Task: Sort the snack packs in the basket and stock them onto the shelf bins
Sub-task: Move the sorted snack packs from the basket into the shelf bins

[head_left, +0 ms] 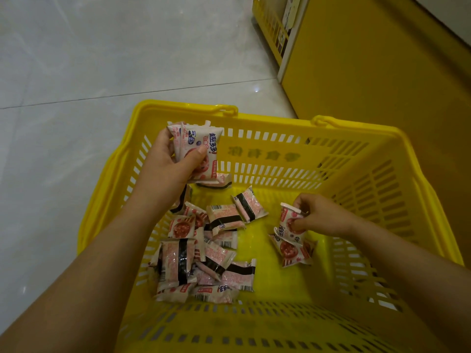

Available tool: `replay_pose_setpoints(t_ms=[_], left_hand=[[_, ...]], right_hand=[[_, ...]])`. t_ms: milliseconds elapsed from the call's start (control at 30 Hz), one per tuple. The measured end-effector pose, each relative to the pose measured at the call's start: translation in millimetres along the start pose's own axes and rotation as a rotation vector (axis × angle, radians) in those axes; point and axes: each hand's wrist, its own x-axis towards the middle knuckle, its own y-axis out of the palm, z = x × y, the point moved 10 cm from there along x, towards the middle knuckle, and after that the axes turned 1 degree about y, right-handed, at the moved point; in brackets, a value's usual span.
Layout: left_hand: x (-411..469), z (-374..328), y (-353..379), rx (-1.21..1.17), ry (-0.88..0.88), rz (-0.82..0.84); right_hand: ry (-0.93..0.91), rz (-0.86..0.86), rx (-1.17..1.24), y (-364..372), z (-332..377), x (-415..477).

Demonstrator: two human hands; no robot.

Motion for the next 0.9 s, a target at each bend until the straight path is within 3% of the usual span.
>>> replay_pose_setpoints(t_ms=[200,400,633,800,900], left_hand=[[0.7,-0.6,0.7,0.009,0.015,-0.010],[1.4,1.0,1.4,-0.002,0.015,-0.005],[1.9,2.0,0.4,-0.008,0.007,-0.005],[1.1,3.3,1.7,0.018,0.012,-0.001],[0.8,3.2,2.5,0.024,0.017,0.005]], right_hand=[[-0.070,0.071,-0.007,7.8,14.0,0.0],[0.123,0.035,0.206,21.4,-26.0,-0.2],[0.283,0.037,-0.016,47.7,-74.8,-2.9],[0.163,0.011,-0.493,56.0,-57.2,2.9],[0.105,0.008,-0.650,66.9,-42.0,3.2]])
